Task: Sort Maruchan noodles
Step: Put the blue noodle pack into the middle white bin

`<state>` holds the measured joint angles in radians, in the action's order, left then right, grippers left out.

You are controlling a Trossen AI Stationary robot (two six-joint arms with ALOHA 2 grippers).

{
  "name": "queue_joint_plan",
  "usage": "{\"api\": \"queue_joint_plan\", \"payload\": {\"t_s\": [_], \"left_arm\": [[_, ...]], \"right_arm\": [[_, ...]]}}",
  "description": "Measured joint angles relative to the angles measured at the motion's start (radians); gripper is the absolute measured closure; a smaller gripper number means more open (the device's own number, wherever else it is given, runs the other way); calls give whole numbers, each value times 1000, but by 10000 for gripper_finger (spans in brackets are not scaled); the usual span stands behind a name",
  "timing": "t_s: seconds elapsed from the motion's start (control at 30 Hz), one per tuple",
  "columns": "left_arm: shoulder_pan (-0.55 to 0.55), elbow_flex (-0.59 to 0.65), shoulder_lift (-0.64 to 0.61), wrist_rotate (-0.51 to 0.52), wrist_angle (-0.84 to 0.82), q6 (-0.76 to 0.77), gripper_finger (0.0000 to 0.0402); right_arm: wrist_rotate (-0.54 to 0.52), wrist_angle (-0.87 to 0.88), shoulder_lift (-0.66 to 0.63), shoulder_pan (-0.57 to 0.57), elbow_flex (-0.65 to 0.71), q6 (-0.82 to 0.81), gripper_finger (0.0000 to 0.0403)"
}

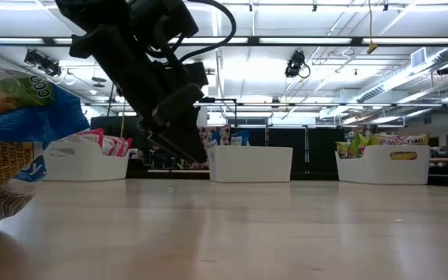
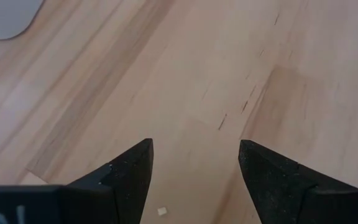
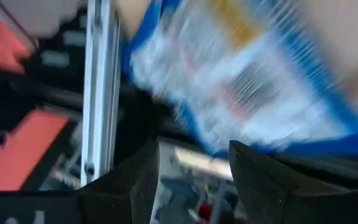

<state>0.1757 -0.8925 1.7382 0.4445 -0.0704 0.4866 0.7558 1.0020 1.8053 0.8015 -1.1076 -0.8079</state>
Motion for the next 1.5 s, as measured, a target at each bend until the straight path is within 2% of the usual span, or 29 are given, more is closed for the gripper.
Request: {"api": "queue_joint_plan", "payload": {"t_s": [0.1, 0.23, 0.4, 0.53, 0.63, 0.77, 0.87, 1.03, 1.17, 1.27, 1.37, 1.5], "left_arm": [[0, 0, 0, 0, 0, 0, 159], [0, 0, 0, -8, -2, -1, 159], [5, 0, 0, -37, -9, -1, 159], [8, 0, 0, -39, -11, -8, 159], [8, 0, 0, -40, -11, -12, 159], [4, 0, 0, -49, -11, -11, 159], [4, 0, 0, -49, -12, -11, 159], [4, 0, 0, -49, -14, -11, 159], [4, 0, 0, -49, -11, -32, 159], [4, 0, 0, -49, -11, -35, 159], [4, 0, 0, -55, -18, -36, 159], [4, 0, 0, -84, -26, -82, 159]], "right_arm": [[38, 1, 0, 60, 14, -14, 209], [32, 7, 0, 83, 77, -57, 215], [-28, 5, 0, 68, 152, 62, 215], [-183, 7, 1, 9, 159, 181, 216], [-337, 10, 1, -63, 126, 264, 217], [-578, 6, 1, -173, 29, 367, 217], [-689, 32, 1, -234, -79, 377, 217], [-713, 210, -10, -232, -191, 234, 215], [-706, 315, -56, -195, -157, 137, 199], [-705, 302, -93, -205, -109, 113, 180], [-719, 212, -111, -245, -80, 204, 166], [-731, 69, -88, -281, -86, 485, 160]]}}
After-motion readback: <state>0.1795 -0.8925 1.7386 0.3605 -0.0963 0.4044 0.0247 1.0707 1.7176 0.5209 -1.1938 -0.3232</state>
